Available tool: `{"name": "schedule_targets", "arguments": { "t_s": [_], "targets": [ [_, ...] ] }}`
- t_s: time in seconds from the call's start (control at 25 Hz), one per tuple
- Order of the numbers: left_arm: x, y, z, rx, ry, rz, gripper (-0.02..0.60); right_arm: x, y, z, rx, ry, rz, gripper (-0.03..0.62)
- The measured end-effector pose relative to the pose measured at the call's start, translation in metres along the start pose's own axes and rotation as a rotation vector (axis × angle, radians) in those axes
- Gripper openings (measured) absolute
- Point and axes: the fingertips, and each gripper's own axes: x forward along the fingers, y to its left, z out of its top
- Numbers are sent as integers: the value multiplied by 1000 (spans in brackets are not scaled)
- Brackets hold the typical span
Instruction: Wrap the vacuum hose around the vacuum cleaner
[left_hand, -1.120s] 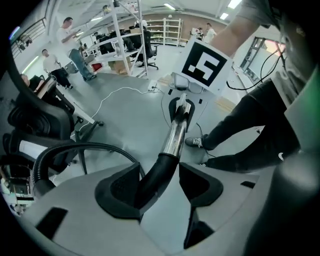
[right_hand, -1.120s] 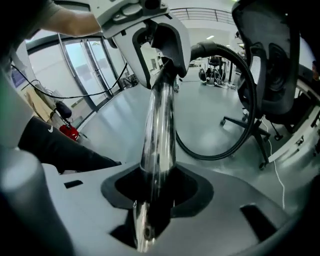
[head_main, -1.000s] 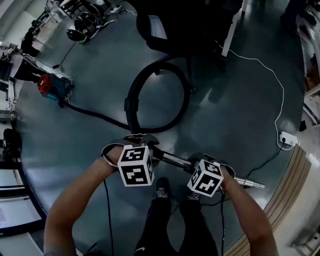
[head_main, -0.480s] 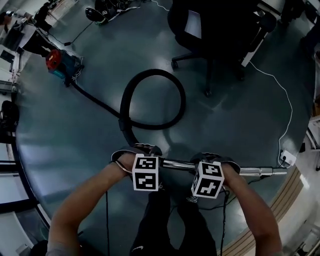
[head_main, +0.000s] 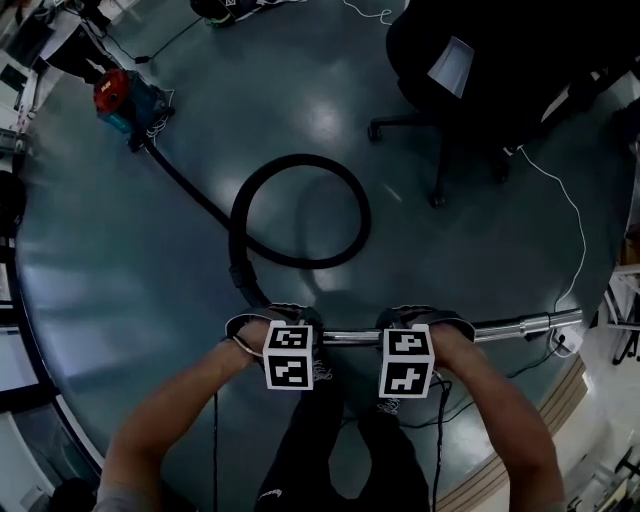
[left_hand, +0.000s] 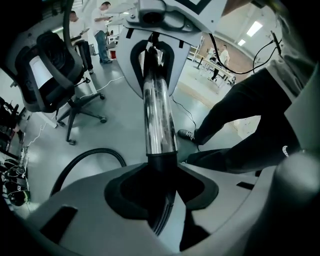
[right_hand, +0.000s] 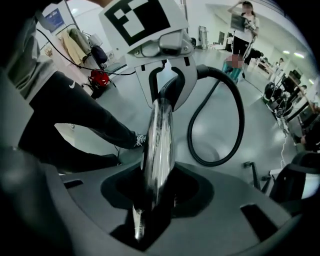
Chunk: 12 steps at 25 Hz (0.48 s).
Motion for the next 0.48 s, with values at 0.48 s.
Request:
{"name": "schedule_targets", "arguments": {
  "t_s": [0.48],
  "targets": [
    [-29, 33, -97, -100, -109, 35, 158, 32, -71, 90, -85, -5, 97, 146]
  ]
}}
